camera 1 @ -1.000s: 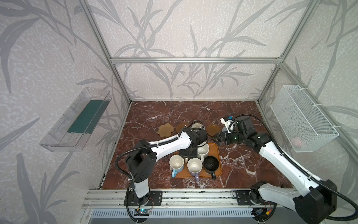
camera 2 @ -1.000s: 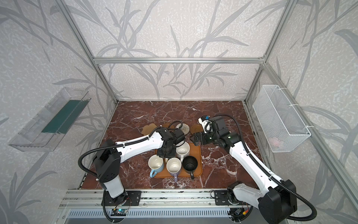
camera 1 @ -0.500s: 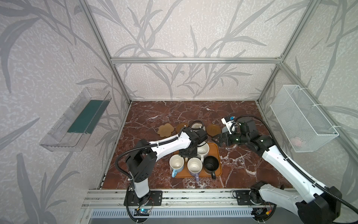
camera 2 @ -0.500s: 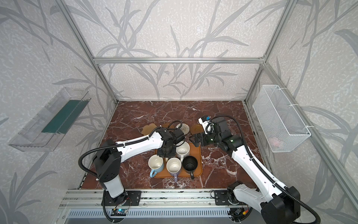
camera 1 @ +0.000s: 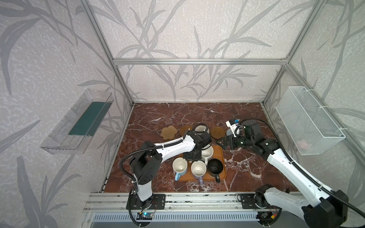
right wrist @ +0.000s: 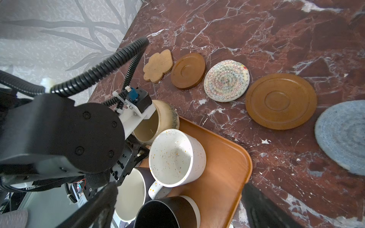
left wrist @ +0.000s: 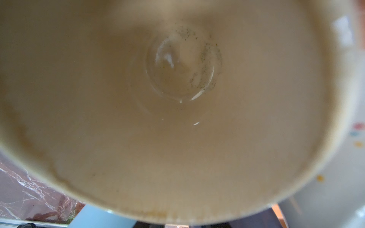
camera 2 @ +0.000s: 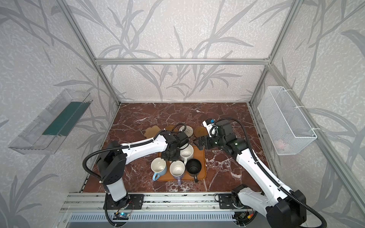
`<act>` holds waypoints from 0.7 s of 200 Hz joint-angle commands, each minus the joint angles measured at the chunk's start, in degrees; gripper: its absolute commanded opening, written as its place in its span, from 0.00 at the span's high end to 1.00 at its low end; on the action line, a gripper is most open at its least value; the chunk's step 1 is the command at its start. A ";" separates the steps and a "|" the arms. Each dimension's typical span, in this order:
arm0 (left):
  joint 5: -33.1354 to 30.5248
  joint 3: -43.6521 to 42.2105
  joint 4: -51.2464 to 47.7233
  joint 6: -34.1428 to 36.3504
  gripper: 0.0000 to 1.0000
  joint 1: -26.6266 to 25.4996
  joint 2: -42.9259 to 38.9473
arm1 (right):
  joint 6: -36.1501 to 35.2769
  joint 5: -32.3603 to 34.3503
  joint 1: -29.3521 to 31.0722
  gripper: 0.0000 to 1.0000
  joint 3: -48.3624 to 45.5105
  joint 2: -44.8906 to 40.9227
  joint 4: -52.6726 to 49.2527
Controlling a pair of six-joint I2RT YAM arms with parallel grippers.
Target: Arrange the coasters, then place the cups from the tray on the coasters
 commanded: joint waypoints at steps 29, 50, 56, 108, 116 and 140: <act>-1.71 -0.44 0.85 -0.13 0.78 0.47 0.98 | -0.10 0.90 0.32 0.03 -0.81 -0.83 0.64; -2.19 -0.16 0.54 -0.10 0.90 0.47 0.65 | -0.30 1.30 0.31 0.03 -0.96 -1.41 0.43; -2.39 0.09 0.23 0.03 0.94 0.47 0.49 | -0.26 1.50 0.32 0.03 -1.11 -1.72 0.62; -3.85 2.69 -2.94 0.75 1.00 0.51 -1.48 | -0.41 1.61 0.32 0.03 -1.77 -2.63 1.17; -3.94 2.98 -3.17 0.84 1.00 0.47 -1.97 | -0.47 1.53 0.32 0.03 -1.97 -2.80 1.34; -3.59 3.35 -3.45 1.16 1.00 0.42 -3.43 | -0.56 1.18 0.32 0.04 -2.96 -4.26 2.33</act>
